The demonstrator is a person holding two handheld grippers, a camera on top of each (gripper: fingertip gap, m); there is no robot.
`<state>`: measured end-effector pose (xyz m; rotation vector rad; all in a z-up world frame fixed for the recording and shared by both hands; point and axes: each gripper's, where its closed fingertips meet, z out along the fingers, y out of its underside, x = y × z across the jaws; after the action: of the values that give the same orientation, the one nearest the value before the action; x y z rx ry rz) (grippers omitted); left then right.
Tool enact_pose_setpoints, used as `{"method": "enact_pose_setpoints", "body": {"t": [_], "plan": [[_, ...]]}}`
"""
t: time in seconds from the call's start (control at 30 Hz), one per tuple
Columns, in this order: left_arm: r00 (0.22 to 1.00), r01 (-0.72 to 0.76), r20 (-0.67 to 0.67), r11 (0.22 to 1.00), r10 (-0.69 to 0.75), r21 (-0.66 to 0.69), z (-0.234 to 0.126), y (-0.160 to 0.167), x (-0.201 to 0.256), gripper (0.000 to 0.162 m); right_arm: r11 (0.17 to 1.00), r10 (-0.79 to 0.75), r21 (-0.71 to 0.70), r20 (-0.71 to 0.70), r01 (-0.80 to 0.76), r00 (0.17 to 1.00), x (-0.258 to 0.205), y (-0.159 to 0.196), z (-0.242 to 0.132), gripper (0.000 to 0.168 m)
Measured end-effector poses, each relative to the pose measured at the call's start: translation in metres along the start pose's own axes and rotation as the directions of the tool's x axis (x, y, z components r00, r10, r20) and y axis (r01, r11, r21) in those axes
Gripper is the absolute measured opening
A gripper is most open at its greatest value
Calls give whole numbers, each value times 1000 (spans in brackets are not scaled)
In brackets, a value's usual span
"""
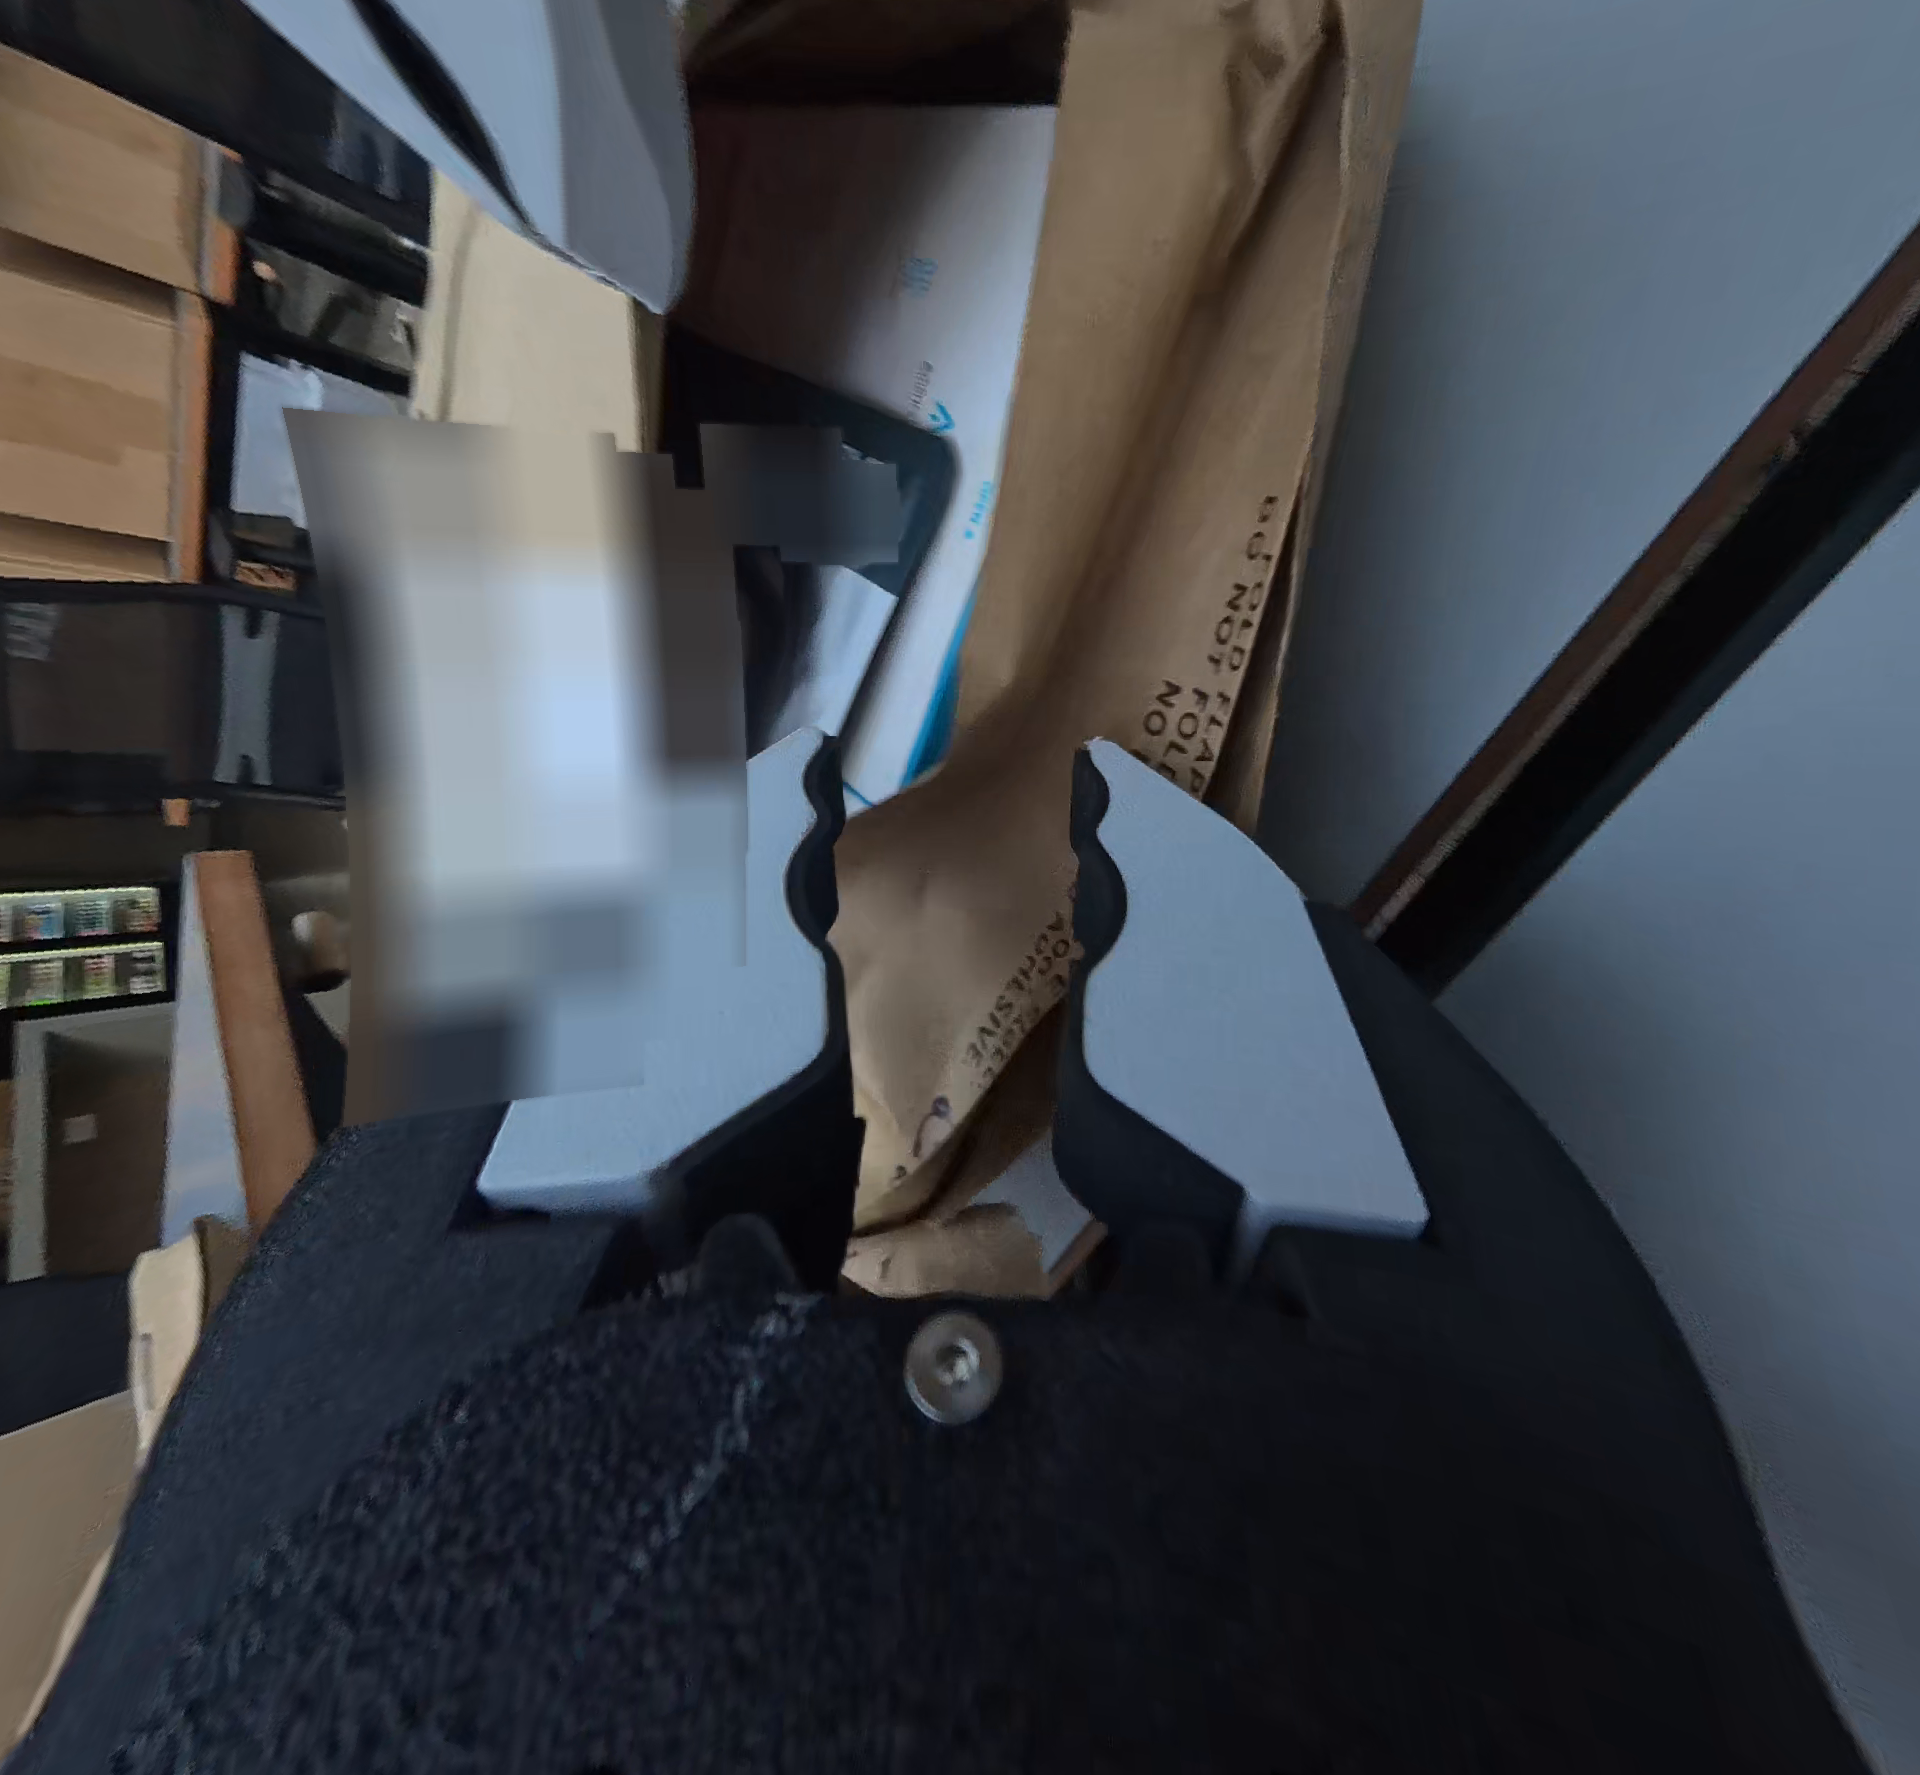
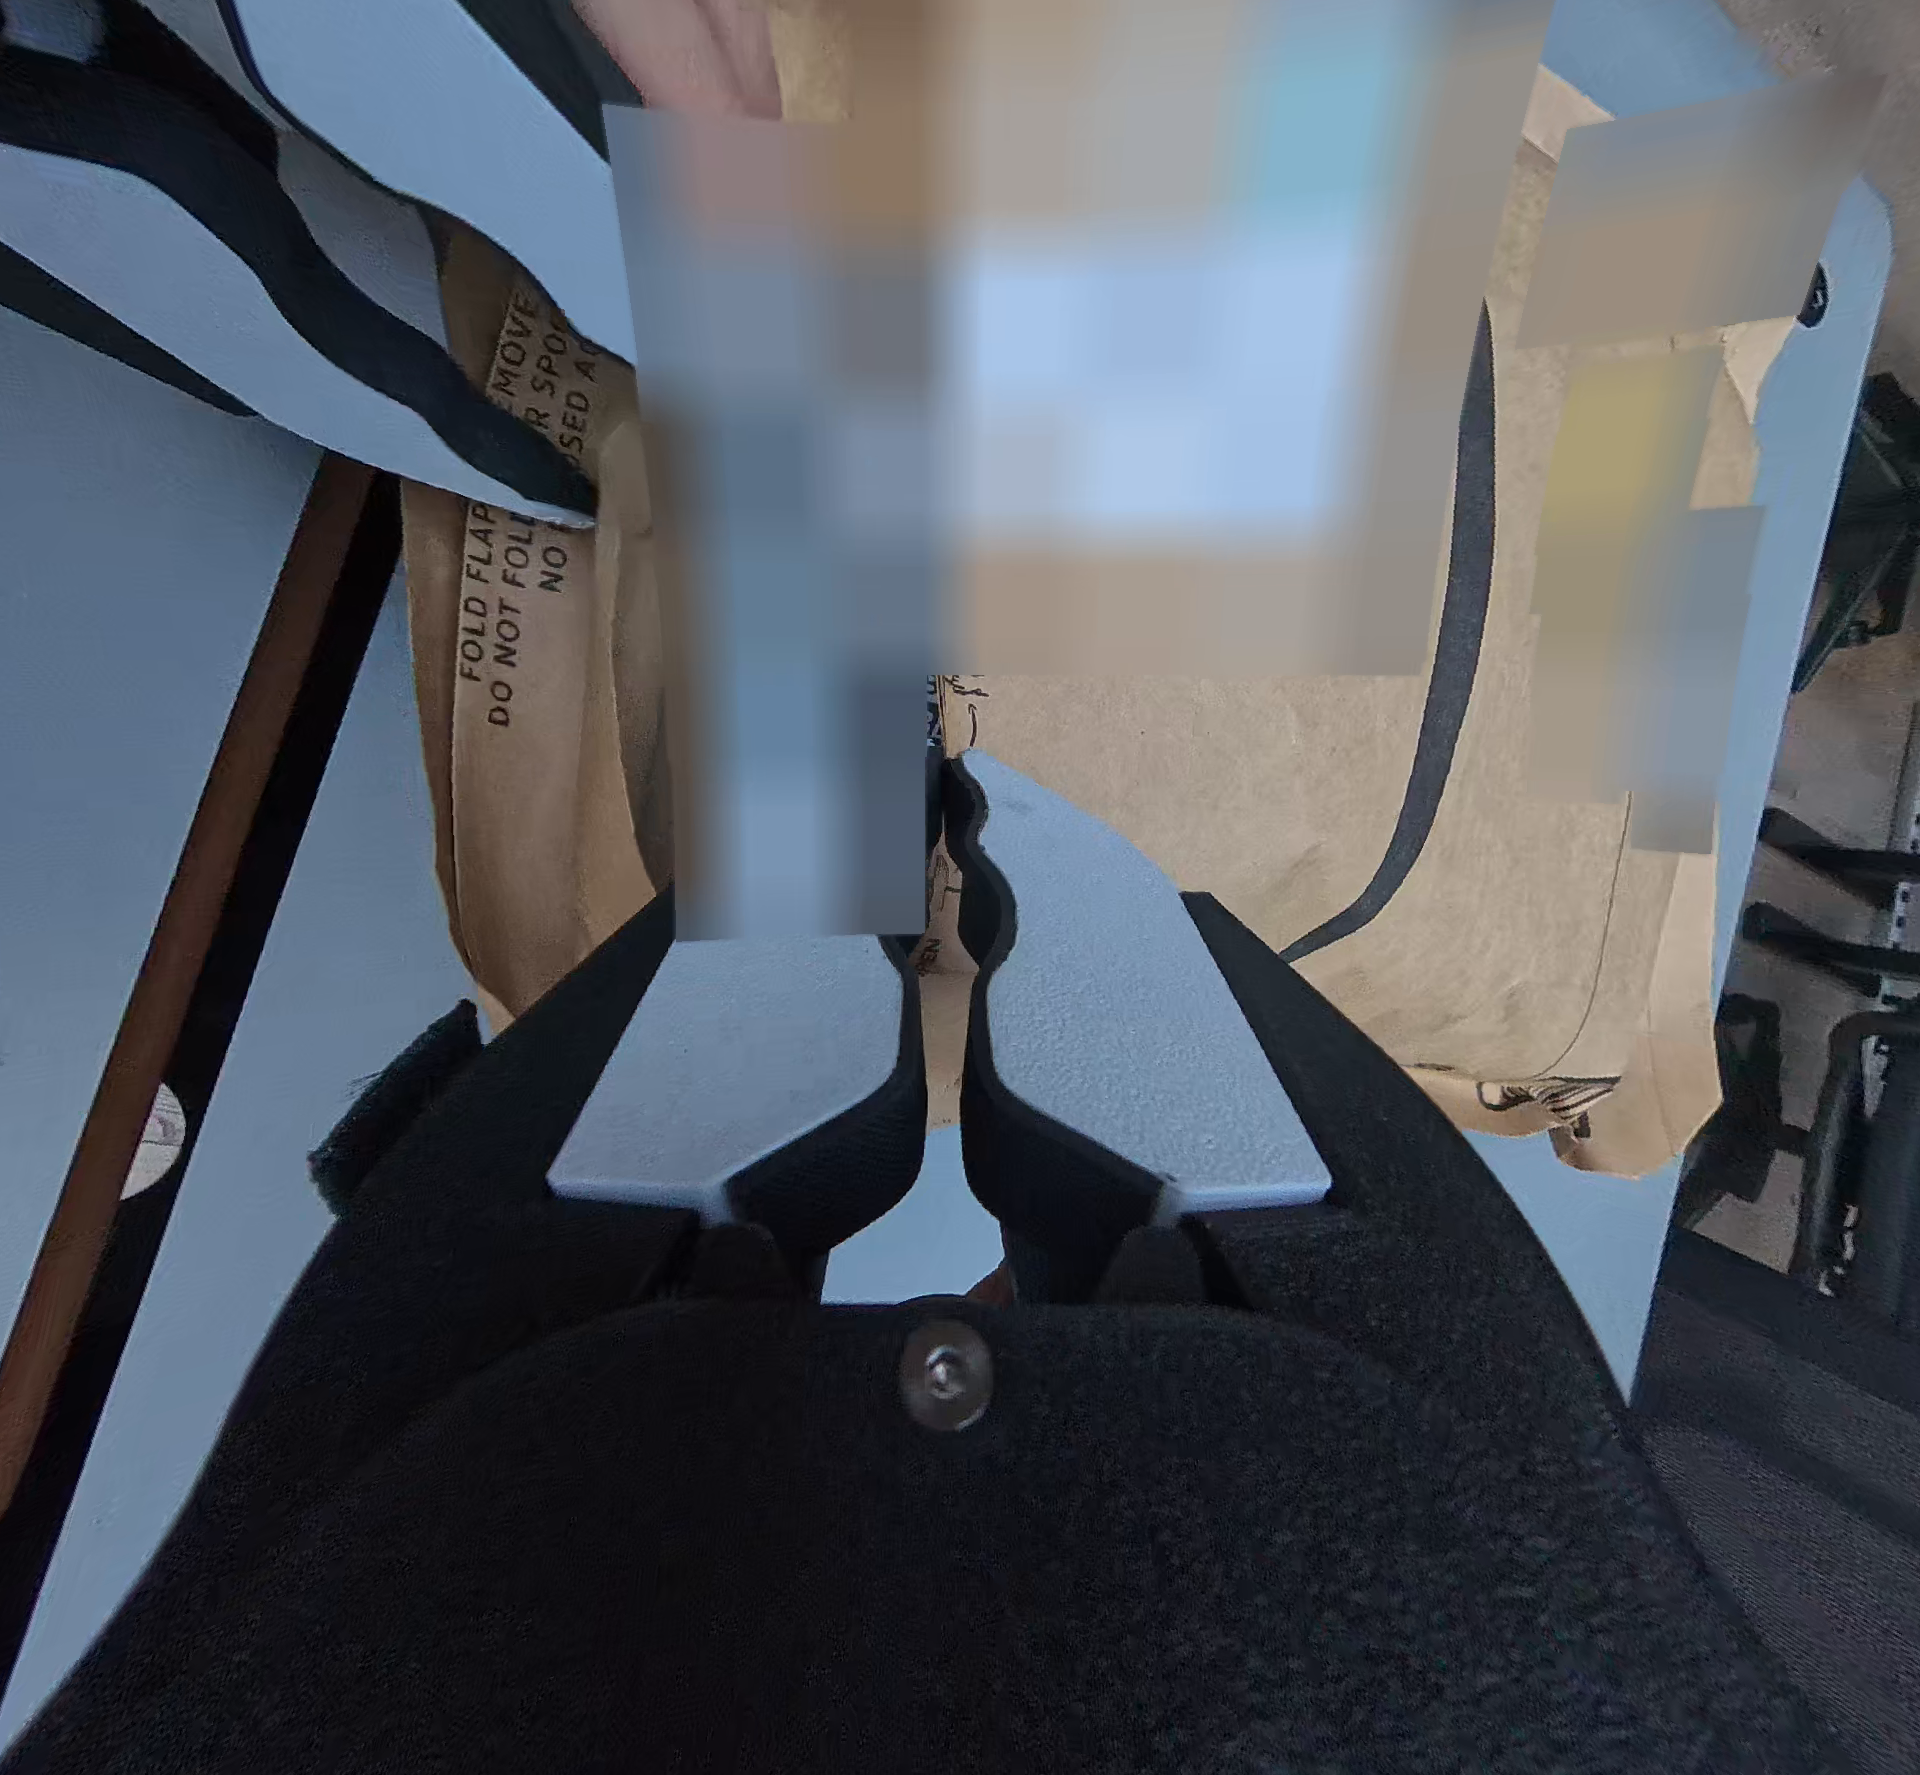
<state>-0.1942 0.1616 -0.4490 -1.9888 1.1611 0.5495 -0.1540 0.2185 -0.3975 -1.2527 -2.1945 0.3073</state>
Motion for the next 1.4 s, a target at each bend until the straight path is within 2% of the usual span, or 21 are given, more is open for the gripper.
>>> {"method": "enact_pose_setpoints", "body": {"t": [0.1, 0.23, 0.27, 0.33, 0.37, 0.4, 0.47, 0.53, 0.57, 0.6, 0.7, 0.8, 0.87, 1.0, 1.03, 1.07, 1.1, 1.17, 1.23, 1.33, 1.4], "plan": [[990, -70, 123, 997, 66, 25, -7, -5, -32, 43, 999, 37, 15, 5, -37, 999, 3, -3, -4, 0], [980, -137, 142, 990, 140, -26, -10, 3, -47, 36, 992, 123, 39, 23, -124, 992, 8, -8, -10, 0], [987, -95, 129, 995, 100, -39, -15, 9, -49, 36, 991, 126, 44, 18, -127, 992, 10, -9, -12, 0], [984, 160, 90, 983, -153, -84, -24, 26, -54, 45, 989, 139, 51, 5, -139, 990, 12, -10, -15, 0], [943, 329, 91, 940, -321, -92, -29, 32, -58, 52, 987, 150, 57, -3, -150, 989, 14, -12, -17, 0], [856, 517, 80, 849, -511, -109, -34, 36, -60, 58, 985, 161, 67, -11, -160, 987, 15, -13, -18, 0], [560, 826, 43, 554, -827, -107, -37, 31, -63, 75, 979, 189, 81, -21, -187, 982, 16, -16, -20, 0], [325, 945, 90, 319, -941, -76, -34, 27, -75, 88, 974, 212, 94, -23, -209, 977, 15, -18, -19, 0], [265, 964, 127, 261, -956, -48, -32, 26, -82, 90, 970, 223, 101, -24, -219, 975, 16, -20, -19, 0], [245, 970, 187, 241, -951, -41, -28, 29, -84, 91, 967, 234, 109, -23, -230, 972, 16, -22, -20, 0], [311, 949, 354, 268, -882, -167, -11, 59, -65, 91, 963, 245, 119, -19, -241, 969, 18, -26, -20, 0], [345, 938, 436, 320, -831, -132, -7, 73, -72, 86, 968, 223, 120, -13, -220, 975, 14, -26, -17, 0], [345, 934, 468, 344, -814, -90, -9, 77, -83, 74, 961, 242, 142, -18, -237, 970, 16, -33, -17, 0], [481, 871, 469, 467, -741, -155, -8, 82, -82, 45, 963, 231, 149, -27, -225, 973, 14, -42, -13, 0], [506, 855, 469, 494, -724, -160, -11, 82, -84, 31, 962, 231, 154, -27, -225, 973, 14, -45, -12, 0], [528, 840, 479, 515, -701, -172, -15, 83, -85, 6, 960, 236, 160, -30, -229, 971, 14, -49, -11, 0], [547, 829, 465, 526, -696, -189, -18, 87, -82, 0, 958, 243, 168, -35, -234, 970, 16, -52, -11, 0], [520, 852, 407, 491, -751, -182, -16, 92, -78, 0, 949, 266, 177, -11, -260, 964, 14, -53, -8, 0], [527, 848, 393, 500, -754, -178, -17, 95, -79, 0, 949, 264, 180, 1, -260, 965, 8, -52, -3, 0], [441, 894, 362, 439, -822, -92, -24, 99, -86, 0, 939, 291, 170, 64, -298, 954, 0, -54, 3, 0], [403, 911, 334, 407, -852, -63, -27, 102, -89, 0, 949, 243, 202, 21, -243, 970, 3, -65, 1, 11]]}}
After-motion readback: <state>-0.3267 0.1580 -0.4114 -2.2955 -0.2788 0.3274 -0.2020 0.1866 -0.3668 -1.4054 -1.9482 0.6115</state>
